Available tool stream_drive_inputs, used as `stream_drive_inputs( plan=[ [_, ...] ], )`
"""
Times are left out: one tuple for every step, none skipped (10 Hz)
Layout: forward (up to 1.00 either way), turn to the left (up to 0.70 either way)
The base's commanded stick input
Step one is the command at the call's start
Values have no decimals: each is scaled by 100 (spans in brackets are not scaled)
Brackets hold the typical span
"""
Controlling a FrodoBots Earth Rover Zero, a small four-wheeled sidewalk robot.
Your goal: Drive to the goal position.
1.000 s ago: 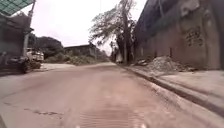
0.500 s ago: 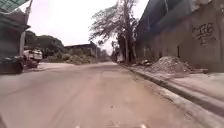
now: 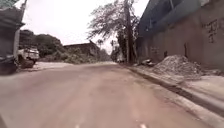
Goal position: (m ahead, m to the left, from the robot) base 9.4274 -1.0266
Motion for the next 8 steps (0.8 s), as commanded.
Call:
stream_drive_inputs(
  plan=[
    [100,0],
    [100,0],
    [100,0],
    [100,0],
    [100,0],
    [100,0],
    [100,0],
    [100,0]
  ],
)
